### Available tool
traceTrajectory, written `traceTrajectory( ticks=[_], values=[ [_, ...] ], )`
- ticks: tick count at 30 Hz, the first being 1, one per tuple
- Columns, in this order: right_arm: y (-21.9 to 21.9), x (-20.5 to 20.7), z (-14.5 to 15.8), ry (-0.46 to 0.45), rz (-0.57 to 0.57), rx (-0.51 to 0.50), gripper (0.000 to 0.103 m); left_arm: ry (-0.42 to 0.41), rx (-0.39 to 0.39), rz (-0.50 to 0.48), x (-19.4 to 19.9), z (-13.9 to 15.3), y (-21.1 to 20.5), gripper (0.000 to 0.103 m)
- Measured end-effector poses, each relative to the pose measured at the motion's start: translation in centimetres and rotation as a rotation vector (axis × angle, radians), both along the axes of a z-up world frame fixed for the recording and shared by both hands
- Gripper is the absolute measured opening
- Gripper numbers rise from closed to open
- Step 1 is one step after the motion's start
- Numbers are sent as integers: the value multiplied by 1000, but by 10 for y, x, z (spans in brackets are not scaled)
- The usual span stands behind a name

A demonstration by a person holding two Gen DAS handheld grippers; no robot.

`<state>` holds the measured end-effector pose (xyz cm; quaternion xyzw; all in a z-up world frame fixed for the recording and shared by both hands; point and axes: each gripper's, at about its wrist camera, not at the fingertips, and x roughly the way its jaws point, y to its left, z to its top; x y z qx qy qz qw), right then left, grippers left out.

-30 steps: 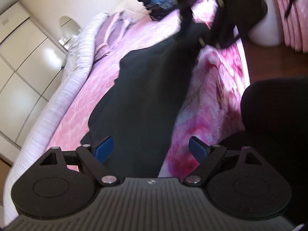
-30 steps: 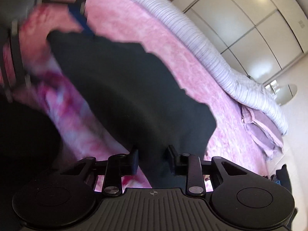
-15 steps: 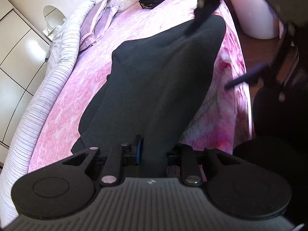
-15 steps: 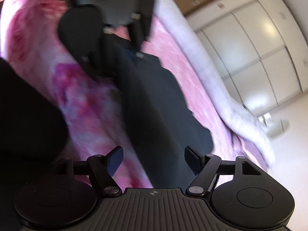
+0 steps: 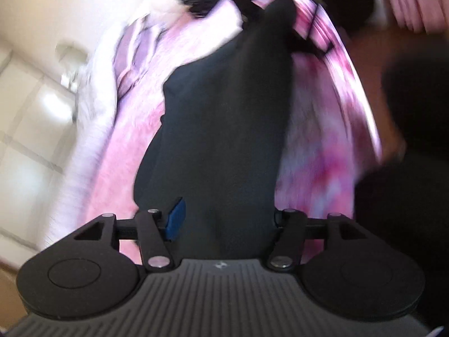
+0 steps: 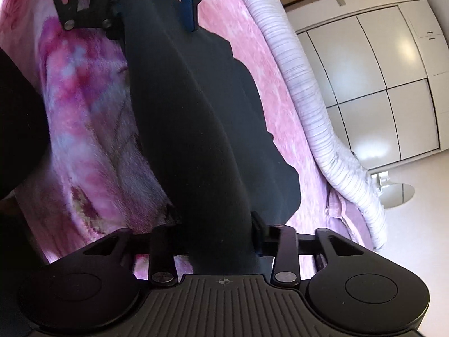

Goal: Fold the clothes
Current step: 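Carry the held shirt with both grippers toward the clothes stack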

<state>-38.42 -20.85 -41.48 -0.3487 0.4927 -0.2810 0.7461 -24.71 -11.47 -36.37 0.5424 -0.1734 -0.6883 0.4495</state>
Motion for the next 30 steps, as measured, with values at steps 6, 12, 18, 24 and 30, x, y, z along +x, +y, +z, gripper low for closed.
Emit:
traceTrajectory(
  ticks=[6,12,18,24,30],
  values=[
    [-10,-13,25,-148,31,79,29,-47,87,-53,7,9,-15,17],
    [-32,-20,71,-256,90,199,27,-11,214,-75,19,72,-51,13],
    [-48,-38,146,-224,20,388,26,10,304,-87,12,155,-77,13],
    [-57,-56,268,-130,-91,515,26,99,343,-137,-4,257,-110,13],
    [-73,-88,359,-102,-267,521,26,172,302,-289,-36,317,-162,13]
  ],
)
